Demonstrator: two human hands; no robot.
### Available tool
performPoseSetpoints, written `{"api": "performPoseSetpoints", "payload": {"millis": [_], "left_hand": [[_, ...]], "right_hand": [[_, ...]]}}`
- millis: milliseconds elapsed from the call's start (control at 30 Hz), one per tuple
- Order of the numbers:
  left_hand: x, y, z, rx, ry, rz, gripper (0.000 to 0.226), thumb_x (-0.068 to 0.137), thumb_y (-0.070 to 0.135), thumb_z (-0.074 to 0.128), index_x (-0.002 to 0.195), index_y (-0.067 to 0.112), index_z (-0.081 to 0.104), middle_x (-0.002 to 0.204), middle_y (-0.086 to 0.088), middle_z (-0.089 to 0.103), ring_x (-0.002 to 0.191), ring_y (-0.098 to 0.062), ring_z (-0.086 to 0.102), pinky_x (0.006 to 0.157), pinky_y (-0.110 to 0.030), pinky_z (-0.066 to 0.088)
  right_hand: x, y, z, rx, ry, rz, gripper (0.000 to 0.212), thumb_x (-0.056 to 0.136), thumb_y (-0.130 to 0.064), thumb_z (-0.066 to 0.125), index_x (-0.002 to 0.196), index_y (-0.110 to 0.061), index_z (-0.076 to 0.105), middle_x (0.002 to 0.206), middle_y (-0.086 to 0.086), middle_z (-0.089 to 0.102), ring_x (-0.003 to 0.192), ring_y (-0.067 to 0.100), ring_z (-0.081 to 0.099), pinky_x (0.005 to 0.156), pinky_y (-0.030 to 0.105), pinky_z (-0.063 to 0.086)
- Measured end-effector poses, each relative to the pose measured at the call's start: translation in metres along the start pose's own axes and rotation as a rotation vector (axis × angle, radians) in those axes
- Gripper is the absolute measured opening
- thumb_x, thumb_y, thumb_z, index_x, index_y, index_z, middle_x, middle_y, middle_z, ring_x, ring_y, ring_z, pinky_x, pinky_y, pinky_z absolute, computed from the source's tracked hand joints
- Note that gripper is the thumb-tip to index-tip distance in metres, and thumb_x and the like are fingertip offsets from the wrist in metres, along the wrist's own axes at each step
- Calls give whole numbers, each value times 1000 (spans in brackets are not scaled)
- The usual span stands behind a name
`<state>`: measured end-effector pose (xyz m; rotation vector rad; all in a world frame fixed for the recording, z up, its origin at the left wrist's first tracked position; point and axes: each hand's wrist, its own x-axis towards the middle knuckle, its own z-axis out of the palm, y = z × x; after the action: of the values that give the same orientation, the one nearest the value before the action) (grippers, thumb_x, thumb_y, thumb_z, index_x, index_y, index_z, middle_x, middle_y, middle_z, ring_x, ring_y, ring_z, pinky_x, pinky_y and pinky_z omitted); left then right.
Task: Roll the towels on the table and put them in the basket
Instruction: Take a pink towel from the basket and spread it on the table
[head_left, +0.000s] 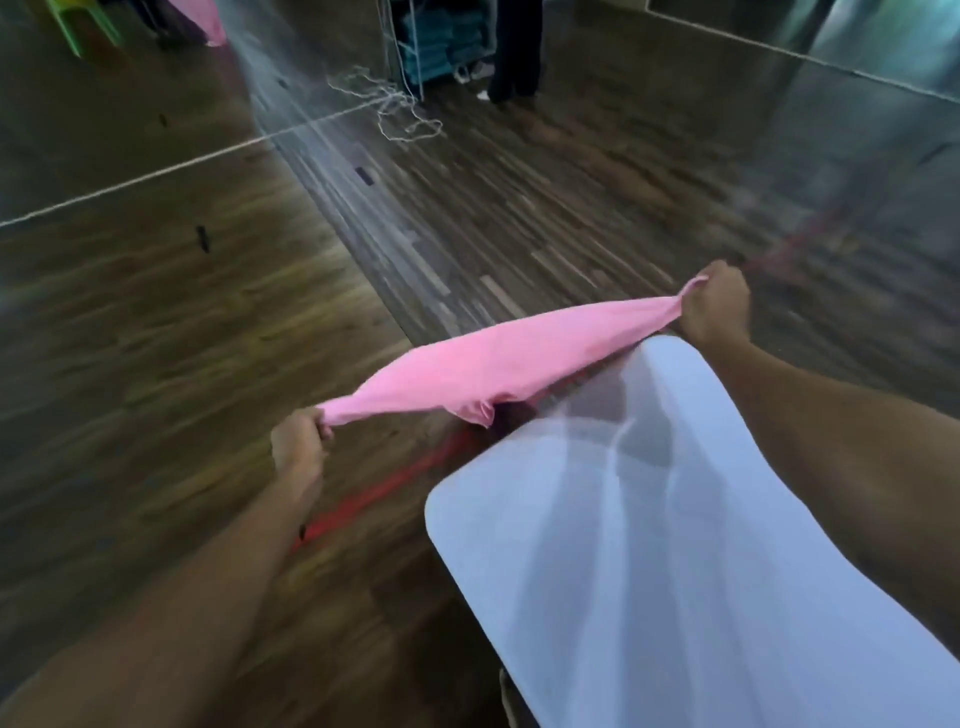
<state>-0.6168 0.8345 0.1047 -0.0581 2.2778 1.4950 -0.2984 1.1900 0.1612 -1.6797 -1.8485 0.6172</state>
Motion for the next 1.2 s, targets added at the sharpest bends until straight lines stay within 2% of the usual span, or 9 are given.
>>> {"api": "performPoseSetpoints", "payload": {"millis": [200, 333, 533, 700, 833, 933, 1000, 1100, 1200], "left_hand": [[-81, -88, 26, 314, -343, 131, 25, 70, 21, 53, 71, 9, 74, 80, -15, 69, 78, -29, 61, 74, -34, 48], [-121, -134, 33, 504, -373, 197, 25, 80, -2, 61, 60, 12, 68, 101, -6, 62, 95, -26, 58, 82, -34, 48], [-198, -173, 40, 581, -492, 281, 45, 70, 42, 48, 69, 4, 72, 74, -4, 70, 77, -19, 63, 71, -25, 45], [-247, -210, 42, 671, -493, 206, 34, 68, 32, 43, 51, 16, 67, 56, 0, 63, 57, -8, 55, 62, -27, 44], [-272, -234, 54, 733, -407, 271, 40, 74, 42, 39, 60, 6, 48, 54, -9, 40, 54, -18, 37, 55, -38, 36], [-282, -238, 70, 808, -330, 298, 35, 87, 46, 47, 68, 16, 46, 55, 0, 49, 55, -19, 50, 56, -34, 42], [-288, -236, 80, 972, -319, 384, 30, 87, 55, 55, 80, 25, 51, 66, 6, 58, 63, -15, 57, 64, -36, 49], [-294, -243, 91, 1300, -329, 622, 57, 84, 70, 47, 120, 25, 51, 116, 1, 58, 108, -23, 54, 94, -45, 43], [-297, -256, 104, 1346, -427, 685, 81, 89, 71, 18, 153, 22, 17, 160, -12, 15, 147, -34, 13, 118, -52, 15]], "right_hand": [[-57, 118, -20, -273, -145, 97, 30, 87, 0, 41, 112, 11, 53, 121, 34, 50, 114, 49, 48, 96, 47, 40], [-71, 173, -27, -320, -213, 162, 30, 87, 1, 41, 114, 10, 52, 123, 32, 50, 116, 47, 48, 96, 46, 41], [-77, 267, -55, -442, -283, 207, 28, 86, 2, 44, 110, 9, 55, 121, 30, 52, 115, 47, 50, 94, 48, 42], [-69, 336, -77, -581, -302, 222, 38, 84, -6, 46, 118, 7, 56, 122, 28, 54, 117, 46, 50, 96, 47, 42], [-69, 345, -76, -719, -306, 187, 51, 91, -28, 41, 137, -4, 44, 139, 22, 47, 130, 40, 40, 111, 49, 21], [-68, 350, -70, -828, -309, 147, 77, 91, -63, 35, 142, -5, 39, 142, 25, 43, 134, 41, 36, 115, 58, 0], [-68, 348, -68, -861, -276, 64, 79, 86, -64, 46, 137, -3, 44, 138, 24, 44, 133, 39, 36, 114, 61, -1], [-64, 340, -57, -757, -250, -195, 54, 86, -28, 61, 134, -8, 45, 135, 23, 43, 129, 39, 38, 115, 57, 10], [-68, 329, -38, -556, -383, -292, 48, 86, -5, 58, 133, -5, 47, 135, 20, 46, 122, 39, 45, 106, 52, 38]]}}
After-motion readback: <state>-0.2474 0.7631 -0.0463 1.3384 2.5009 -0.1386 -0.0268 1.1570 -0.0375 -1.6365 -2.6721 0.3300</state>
